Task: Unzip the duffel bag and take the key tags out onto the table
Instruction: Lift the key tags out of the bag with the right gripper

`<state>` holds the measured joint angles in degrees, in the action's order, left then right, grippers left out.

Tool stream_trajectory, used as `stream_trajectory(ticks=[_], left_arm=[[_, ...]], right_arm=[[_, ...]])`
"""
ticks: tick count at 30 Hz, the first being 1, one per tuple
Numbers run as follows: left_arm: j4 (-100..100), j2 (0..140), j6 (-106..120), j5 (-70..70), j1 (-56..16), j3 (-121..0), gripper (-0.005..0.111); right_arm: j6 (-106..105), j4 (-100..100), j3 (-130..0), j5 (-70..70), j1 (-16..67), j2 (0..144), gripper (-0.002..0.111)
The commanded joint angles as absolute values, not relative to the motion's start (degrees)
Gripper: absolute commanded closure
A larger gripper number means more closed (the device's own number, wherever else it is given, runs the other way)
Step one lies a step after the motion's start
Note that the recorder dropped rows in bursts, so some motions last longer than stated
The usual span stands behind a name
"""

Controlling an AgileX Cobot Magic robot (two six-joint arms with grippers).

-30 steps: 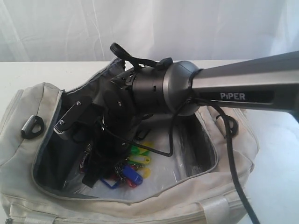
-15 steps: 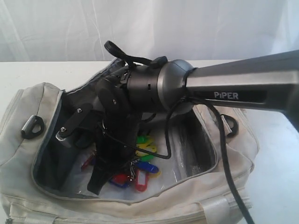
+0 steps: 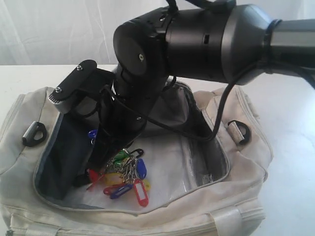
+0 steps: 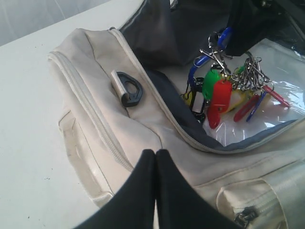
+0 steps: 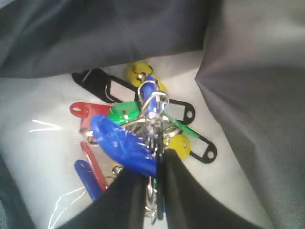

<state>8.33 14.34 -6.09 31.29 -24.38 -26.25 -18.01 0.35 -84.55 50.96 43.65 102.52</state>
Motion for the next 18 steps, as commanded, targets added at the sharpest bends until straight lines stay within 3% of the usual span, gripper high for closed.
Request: stream_trajectory(ticks=[1, 18], left_arm=[[8.33, 13.97, -6.64, 31.41, -24.72, -25.85, 0.107], [8.33, 13.97, -6.51, 31.41, -24.72, -25.85, 0.107]], right_arm=[[-17.42, 0.00, -84.85, 49.66, 43.42, 100.53, 0.108], [-15.24, -1.24, -84.64, 46.70, 43.31, 91.95, 0.108]])
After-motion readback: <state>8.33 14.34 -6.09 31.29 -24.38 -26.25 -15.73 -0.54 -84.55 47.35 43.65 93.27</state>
